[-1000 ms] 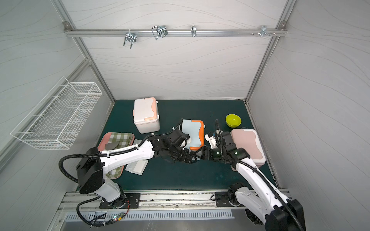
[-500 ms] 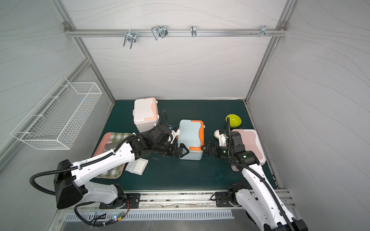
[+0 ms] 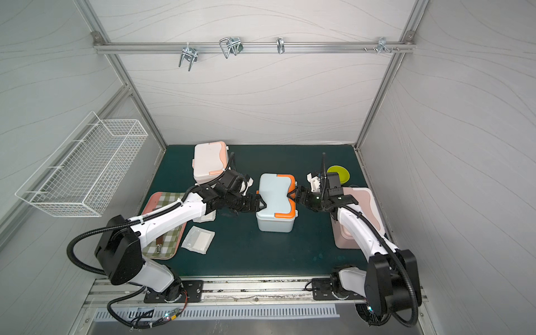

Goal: Open first aid kits and take out gauze
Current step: Move the first aid kit to the center of the board.

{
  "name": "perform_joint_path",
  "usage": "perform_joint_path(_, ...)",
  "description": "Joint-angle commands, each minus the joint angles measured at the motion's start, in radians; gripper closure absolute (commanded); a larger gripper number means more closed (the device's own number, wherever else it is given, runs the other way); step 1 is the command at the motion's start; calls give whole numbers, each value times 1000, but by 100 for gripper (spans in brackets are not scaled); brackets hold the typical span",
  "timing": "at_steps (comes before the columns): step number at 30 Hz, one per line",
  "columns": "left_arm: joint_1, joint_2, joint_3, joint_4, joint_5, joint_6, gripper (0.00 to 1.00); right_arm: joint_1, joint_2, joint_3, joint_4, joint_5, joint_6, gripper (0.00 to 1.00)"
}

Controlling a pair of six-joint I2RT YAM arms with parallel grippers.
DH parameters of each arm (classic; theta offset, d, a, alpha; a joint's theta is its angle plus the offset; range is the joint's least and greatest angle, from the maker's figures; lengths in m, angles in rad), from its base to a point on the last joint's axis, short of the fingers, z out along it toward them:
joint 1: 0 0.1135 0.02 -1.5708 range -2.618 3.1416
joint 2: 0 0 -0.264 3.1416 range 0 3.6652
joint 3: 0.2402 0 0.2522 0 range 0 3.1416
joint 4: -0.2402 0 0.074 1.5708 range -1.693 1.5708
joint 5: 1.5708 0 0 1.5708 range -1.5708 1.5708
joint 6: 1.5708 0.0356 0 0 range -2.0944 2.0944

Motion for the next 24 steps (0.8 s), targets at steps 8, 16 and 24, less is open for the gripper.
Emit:
perform_joint_path(8,-149,44,68,49,1,-28,6,78,-11,2,-17,-73,-55,17)
perform_joint_path(16,-228,22,55,74,-24,-73,6,81,-200,-55,-128,-69,-62,17)
perform_joint_path(24,-242,-70,-22,83,-69,-98,5,69,-256,-54,-196,-6,-79,16)
